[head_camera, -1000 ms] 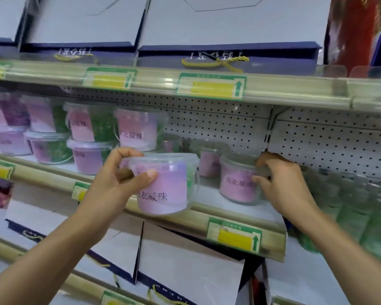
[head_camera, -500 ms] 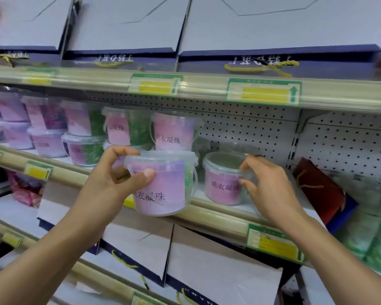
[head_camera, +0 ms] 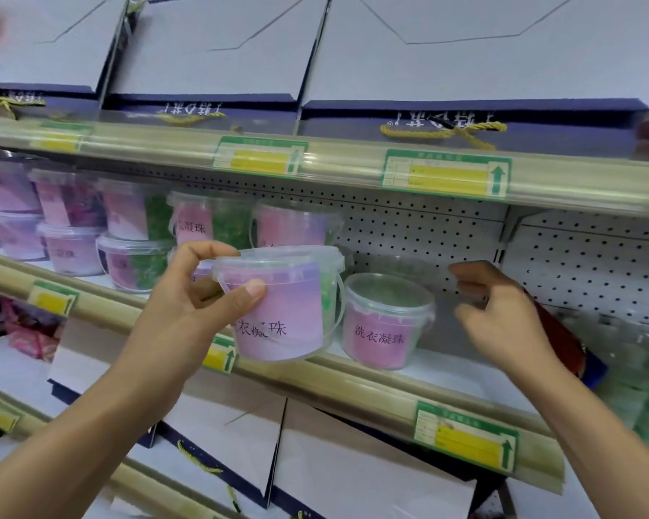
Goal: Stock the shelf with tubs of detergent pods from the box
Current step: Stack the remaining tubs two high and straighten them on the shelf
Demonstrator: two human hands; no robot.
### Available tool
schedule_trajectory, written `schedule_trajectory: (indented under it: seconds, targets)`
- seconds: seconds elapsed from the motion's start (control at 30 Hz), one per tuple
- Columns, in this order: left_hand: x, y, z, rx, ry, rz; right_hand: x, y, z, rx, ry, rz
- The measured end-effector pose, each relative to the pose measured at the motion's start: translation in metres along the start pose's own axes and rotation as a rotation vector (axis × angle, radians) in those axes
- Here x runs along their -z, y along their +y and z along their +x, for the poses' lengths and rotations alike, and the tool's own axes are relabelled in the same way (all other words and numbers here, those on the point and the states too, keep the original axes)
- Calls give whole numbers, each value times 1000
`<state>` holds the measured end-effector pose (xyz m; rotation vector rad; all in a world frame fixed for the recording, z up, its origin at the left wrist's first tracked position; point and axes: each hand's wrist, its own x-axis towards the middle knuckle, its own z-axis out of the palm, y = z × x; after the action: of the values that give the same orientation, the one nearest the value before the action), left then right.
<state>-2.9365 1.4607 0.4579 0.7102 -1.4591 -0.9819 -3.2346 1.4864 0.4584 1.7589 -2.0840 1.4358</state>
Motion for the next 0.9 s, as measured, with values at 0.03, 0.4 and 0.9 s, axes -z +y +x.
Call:
schedule_trajectory:
  seconds: [0.03, 0.4, 0.9]
  targets:
    - [-1, 0, 1, -4, -1, 1, 0, 9, 14, -70, 6, 16]
    - [-8, 5, -2, -31, 23, -3, -31, 49, 78, 31, -153, -190]
    - [-16, 10, -2, -61, 49, 12, -39, 56, 82, 132, -97, -164]
